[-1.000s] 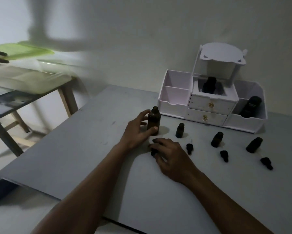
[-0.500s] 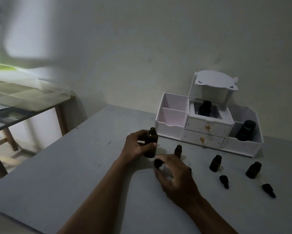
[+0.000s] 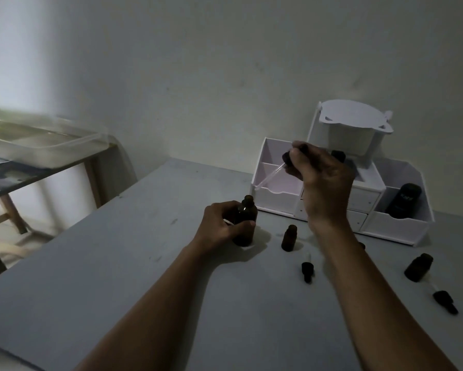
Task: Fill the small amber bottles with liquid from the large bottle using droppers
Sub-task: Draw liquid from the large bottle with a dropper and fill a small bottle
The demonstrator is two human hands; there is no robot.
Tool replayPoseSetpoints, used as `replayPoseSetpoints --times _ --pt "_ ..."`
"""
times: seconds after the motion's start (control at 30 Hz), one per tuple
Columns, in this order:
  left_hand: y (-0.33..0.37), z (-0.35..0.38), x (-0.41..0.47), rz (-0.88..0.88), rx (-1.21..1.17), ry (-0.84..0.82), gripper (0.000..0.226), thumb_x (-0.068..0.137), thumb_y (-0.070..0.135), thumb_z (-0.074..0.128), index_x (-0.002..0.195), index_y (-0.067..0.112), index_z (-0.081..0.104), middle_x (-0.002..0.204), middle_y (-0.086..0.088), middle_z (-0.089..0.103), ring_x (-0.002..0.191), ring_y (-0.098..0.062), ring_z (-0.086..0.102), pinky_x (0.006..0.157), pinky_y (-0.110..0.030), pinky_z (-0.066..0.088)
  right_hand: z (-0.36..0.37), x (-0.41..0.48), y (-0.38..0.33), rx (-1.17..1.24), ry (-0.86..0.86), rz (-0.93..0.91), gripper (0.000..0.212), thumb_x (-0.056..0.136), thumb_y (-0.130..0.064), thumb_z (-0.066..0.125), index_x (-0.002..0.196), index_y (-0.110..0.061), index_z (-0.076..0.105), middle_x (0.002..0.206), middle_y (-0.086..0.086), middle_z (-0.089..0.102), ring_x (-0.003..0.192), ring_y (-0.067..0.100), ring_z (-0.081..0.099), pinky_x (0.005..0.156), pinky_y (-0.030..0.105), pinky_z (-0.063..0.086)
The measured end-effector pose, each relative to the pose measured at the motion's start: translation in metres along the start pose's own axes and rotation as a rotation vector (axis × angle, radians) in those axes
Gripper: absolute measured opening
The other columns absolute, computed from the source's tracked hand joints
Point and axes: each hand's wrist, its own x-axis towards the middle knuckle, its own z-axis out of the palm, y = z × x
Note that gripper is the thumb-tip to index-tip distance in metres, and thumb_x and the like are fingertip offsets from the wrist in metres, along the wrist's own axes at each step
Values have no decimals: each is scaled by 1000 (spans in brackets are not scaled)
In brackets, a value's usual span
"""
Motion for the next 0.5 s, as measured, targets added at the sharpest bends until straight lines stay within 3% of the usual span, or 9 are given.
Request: replayPoseSetpoints --times 0.33,0.5 --pt "0 0 -1 8 1 15 11 79 16 78 90 20 75 81 -5 71 77 -16 67 67 -27 54 7 -2 9 -52 -73 44 18 90 -11 69 94 -28 72 80 -19 73 83 7 74 74 26 61" --pt "0 1 -1 0 2 16 13 80 19 77 90 27 73 84 1 71 80 -9 66 66 -18 54 11 -2 19 -131 -113 75 17 90 -17 70 107 -15 73 94 -1 75 87 10 74 76 28 61"
